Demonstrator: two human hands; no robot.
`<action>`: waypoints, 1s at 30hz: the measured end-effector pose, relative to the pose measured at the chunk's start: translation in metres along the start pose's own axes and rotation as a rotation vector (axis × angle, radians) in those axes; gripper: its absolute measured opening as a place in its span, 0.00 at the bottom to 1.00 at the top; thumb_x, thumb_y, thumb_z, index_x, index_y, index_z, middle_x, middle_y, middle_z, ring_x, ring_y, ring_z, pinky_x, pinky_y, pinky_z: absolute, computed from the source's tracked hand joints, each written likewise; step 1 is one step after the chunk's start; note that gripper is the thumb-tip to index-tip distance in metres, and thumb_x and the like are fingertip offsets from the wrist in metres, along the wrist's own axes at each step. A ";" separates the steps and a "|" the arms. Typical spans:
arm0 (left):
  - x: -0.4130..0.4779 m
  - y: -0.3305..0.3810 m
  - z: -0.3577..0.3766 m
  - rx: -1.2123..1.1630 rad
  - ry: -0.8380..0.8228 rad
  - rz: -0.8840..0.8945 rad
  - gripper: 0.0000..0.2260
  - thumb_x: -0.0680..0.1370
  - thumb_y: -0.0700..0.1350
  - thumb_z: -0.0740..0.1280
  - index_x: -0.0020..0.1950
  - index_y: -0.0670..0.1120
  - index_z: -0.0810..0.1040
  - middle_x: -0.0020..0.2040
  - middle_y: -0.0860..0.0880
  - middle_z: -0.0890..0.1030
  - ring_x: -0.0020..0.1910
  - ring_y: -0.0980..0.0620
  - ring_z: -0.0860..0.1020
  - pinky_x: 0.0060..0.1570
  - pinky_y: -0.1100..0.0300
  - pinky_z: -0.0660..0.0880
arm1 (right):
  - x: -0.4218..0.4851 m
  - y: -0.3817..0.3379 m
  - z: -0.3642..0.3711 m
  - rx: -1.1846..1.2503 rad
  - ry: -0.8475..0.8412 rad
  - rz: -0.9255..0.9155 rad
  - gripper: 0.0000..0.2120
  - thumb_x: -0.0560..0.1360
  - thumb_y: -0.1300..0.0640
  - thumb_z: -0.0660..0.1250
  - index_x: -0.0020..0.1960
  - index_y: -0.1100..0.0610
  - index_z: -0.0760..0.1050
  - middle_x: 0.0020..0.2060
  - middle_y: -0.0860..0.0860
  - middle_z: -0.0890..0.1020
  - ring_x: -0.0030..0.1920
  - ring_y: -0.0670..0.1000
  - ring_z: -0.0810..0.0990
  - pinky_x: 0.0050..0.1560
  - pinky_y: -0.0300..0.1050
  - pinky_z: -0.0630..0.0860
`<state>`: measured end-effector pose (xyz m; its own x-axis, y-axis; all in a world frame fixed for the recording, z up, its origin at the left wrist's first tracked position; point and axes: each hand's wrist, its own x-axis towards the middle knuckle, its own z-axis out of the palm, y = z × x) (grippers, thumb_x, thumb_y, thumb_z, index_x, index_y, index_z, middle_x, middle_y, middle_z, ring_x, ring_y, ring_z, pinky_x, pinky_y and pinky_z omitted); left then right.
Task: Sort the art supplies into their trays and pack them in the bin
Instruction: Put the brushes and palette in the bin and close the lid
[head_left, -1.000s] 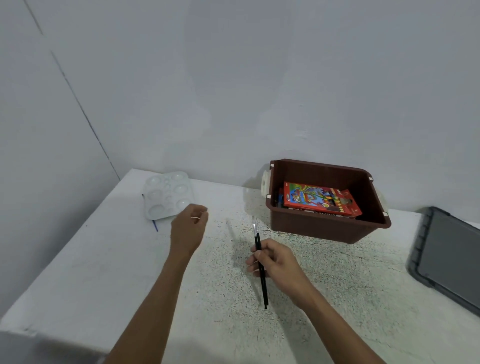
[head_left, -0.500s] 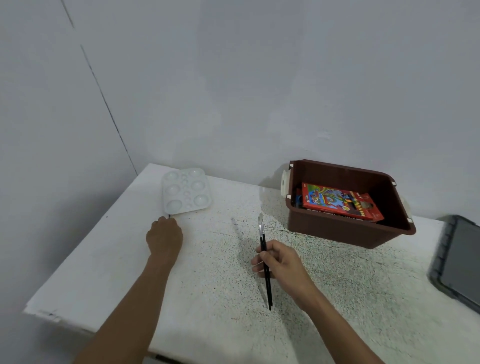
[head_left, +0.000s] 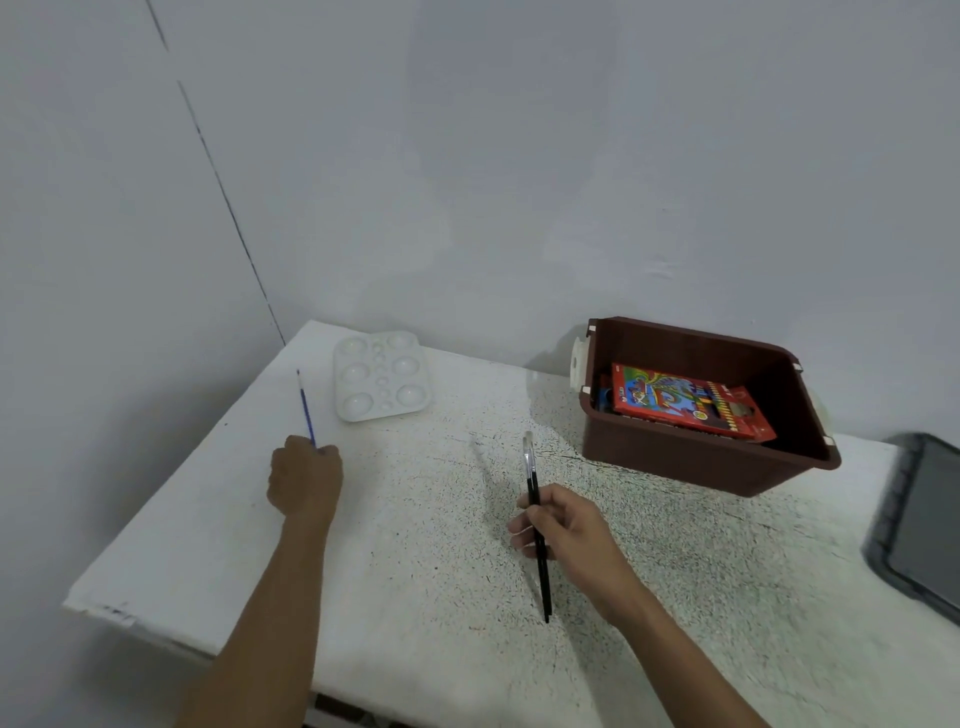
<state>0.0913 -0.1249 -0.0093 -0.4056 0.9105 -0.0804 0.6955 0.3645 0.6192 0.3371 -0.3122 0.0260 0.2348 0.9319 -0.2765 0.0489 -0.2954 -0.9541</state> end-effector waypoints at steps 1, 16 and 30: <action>-0.004 0.004 0.001 -0.059 0.006 0.058 0.14 0.77 0.42 0.64 0.61 0.38 0.78 0.57 0.39 0.80 0.55 0.38 0.78 0.52 0.48 0.74 | -0.001 -0.001 0.000 0.009 0.003 -0.004 0.07 0.82 0.65 0.58 0.53 0.61 0.76 0.42 0.57 0.85 0.42 0.55 0.85 0.45 0.47 0.81; -0.144 0.057 0.025 -0.407 -0.873 0.622 0.05 0.76 0.40 0.72 0.49 0.49 0.84 0.43 0.51 0.85 0.41 0.55 0.84 0.41 0.64 0.78 | -0.018 -0.002 -0.021 0.147 0.350 -0.096 0.04 0.82 0.63 0.60 0.52 0.59 0.73 0.45 0.54 0.86 0.47 0.52 0.86 0.51 0.51 0.82; -0.214 0.053 0.067 -0.313 -1.016 0.738 0.07 0.76 0.38 0.71 0.52 0.47 0.85 0.42 0.53 0.86 0.41 0.59 0.84 0.44 0.67 0.77 | -0.049 0.012 -0.060 0.223 0.404 -0.125 0.06 0.81 0.65 0.60 0.52 0.62 0.76 0.46 0.51 0.87 0.55 0.49 0.84 0.54 0.46 0.80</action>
<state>0.2548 -0.2878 -0.0117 0.7380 0.6654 -0.1122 0.3374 -0.2199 0.9153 0.3843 -0.3738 0.0348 0.6015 0.7876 -0.1336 -0.0988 -0.0926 -0.9908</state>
